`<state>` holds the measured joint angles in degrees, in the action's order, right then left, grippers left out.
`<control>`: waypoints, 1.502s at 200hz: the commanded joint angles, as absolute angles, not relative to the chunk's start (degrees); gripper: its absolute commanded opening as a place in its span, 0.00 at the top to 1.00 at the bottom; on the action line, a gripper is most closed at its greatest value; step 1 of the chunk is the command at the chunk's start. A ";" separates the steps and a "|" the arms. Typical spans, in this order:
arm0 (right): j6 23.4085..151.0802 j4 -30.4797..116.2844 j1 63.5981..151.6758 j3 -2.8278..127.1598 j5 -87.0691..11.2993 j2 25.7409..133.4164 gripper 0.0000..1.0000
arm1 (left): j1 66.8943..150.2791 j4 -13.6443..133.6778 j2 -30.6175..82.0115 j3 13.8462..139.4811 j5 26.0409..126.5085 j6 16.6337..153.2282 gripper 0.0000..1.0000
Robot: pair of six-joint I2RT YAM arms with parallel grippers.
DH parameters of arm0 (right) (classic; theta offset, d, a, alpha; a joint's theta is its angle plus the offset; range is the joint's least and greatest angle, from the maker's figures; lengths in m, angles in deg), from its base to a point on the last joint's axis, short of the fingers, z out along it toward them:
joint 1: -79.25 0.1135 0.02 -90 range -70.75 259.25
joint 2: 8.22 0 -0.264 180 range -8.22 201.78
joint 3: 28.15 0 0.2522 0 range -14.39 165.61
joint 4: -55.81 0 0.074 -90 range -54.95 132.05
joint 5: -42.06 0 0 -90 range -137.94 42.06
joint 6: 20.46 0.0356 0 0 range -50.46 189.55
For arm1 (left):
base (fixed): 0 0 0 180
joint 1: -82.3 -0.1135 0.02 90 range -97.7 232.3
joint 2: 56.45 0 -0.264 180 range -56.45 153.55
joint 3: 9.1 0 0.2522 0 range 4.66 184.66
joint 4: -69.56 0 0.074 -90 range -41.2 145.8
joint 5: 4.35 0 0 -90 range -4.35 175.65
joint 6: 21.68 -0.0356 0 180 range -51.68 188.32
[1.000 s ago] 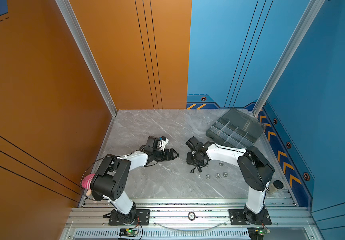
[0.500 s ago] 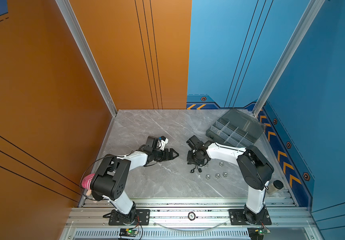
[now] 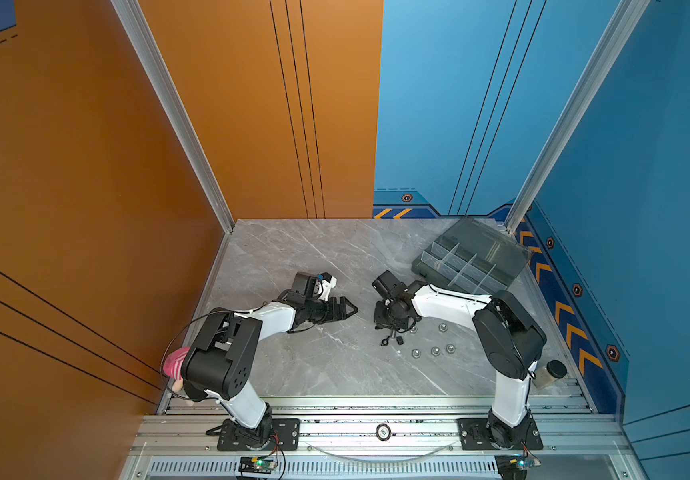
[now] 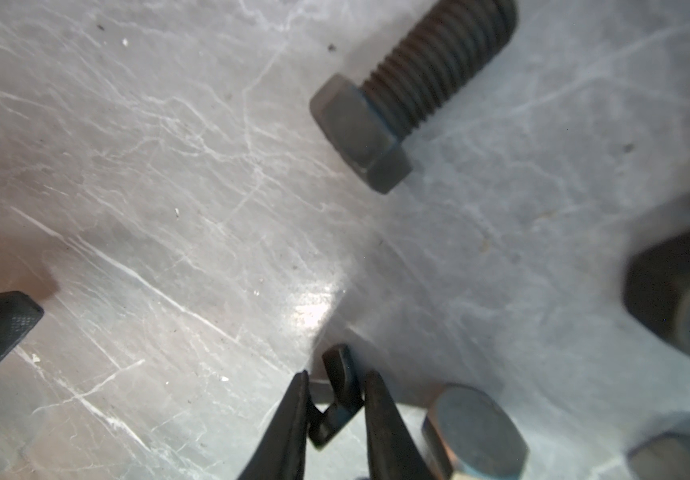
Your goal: Sort the screws and nuts into containers
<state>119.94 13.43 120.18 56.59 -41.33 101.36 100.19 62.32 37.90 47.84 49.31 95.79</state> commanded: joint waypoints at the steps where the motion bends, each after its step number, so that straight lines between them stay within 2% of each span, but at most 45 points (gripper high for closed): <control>1: 118.76 8.07 120.39 55.95 -44.48 104.63 0.73 | 99.69 62.71 38.43 47.12 48.09 95.48 0.11; 76: 118.77 5.45 121.29 56.12 -46.95 105.16 0.71 | 99.75 62.74 38.51 47.20 48.19 95.53 0.11; 186: 119.18 4.17 121.65 56.20 -47.52 105.69 0.86 | 99.77 62.83 38.52 46.81 48.34 95.56 0.11; 234: 118.45 4.27 121.58 56.35 -47.77 105.43 1.00 | 99.73 62.85 38.37 46.74 48.54 95.74 0.12; 300: 115.81 6.88 120.61 55.54 -47.06 103.43 1.00 | 99.78 64.26 38.62 46.59 48.56 97.17 0.12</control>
